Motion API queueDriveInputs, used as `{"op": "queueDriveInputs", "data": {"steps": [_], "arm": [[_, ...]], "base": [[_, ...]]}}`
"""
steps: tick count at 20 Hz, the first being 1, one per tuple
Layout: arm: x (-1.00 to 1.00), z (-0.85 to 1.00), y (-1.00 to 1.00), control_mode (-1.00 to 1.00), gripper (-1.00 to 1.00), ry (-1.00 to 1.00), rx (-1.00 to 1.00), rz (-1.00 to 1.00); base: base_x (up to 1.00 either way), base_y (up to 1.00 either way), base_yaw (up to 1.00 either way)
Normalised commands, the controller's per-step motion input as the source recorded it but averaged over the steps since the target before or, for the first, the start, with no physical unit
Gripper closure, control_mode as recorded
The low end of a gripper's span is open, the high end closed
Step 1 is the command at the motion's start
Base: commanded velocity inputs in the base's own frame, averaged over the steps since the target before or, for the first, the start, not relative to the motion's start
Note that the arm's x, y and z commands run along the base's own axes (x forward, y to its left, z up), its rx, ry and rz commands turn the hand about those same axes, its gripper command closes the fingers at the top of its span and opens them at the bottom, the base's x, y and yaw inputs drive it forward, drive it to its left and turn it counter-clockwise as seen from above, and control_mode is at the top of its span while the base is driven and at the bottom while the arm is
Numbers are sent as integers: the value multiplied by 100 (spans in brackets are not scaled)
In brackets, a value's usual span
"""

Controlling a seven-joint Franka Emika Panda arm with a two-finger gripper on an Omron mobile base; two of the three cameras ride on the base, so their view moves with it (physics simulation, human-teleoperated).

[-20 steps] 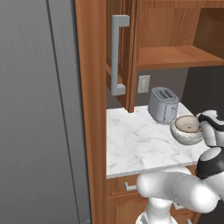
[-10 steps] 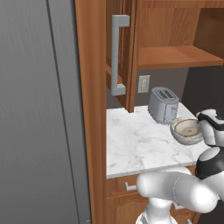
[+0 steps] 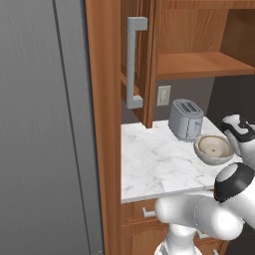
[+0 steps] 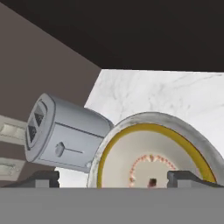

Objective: Pick up the bowls on the counter and stack them on top of one another in the open cabinet. Place the smaller bowl on top of the larger bowl.

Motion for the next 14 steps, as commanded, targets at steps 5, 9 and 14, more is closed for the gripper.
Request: {"op": "queueDriveInputs", "data": {"steps": [5,9,14], "arm": [[-29,6,-4,-100,-100,15,0,0],[-36,-2,-17,-100,-100,13,0,0],[-4,-1,-1,-100,-100,0,0,0]], "base": [[0,0,0],[0,0,0],[0,0,0]]}}
